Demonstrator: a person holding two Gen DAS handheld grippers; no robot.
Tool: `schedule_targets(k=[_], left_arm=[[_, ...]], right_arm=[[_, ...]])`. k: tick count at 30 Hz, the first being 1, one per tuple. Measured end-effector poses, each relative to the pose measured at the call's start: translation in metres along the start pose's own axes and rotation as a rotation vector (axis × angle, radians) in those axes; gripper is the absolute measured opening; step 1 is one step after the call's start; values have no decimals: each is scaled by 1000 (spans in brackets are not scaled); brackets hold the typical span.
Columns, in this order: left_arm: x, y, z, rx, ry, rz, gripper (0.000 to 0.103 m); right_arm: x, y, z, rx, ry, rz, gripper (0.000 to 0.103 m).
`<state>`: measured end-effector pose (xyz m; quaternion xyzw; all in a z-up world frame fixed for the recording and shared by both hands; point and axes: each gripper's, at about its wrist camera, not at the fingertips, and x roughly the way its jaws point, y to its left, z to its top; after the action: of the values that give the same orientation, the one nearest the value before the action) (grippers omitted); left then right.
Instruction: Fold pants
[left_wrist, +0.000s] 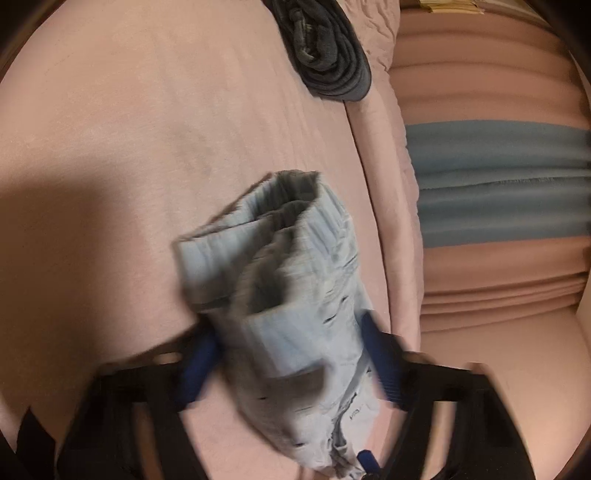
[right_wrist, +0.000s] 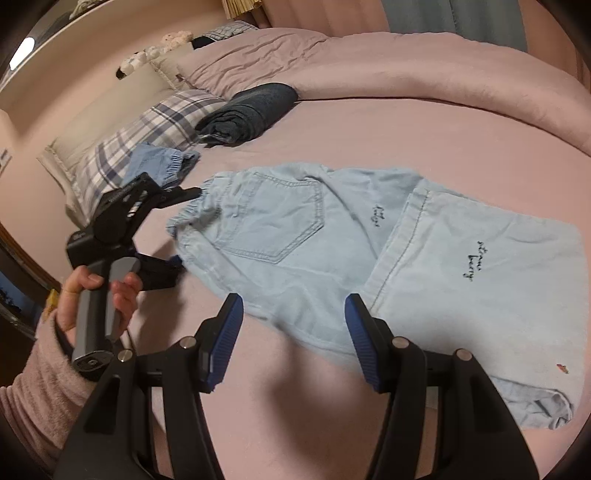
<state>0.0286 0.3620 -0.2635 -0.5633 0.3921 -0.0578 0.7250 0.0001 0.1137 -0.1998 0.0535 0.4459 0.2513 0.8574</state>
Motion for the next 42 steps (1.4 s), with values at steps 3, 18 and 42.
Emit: schedule_targets(k=[3, 18, 42], left_arm=[[-8, 16, -3, -50, -11, -30, 34], [-30, -116, -58, 519, -108, 15, 21], [108, -196, -288, 1348, 301, 152, 40]], right_arm=[[2, -2, 0, -2, 0, -20, 57], [34, -56, 0, 180, 91, -82, 43], [-68, -202, -51, 914, -237, 625, 94]])
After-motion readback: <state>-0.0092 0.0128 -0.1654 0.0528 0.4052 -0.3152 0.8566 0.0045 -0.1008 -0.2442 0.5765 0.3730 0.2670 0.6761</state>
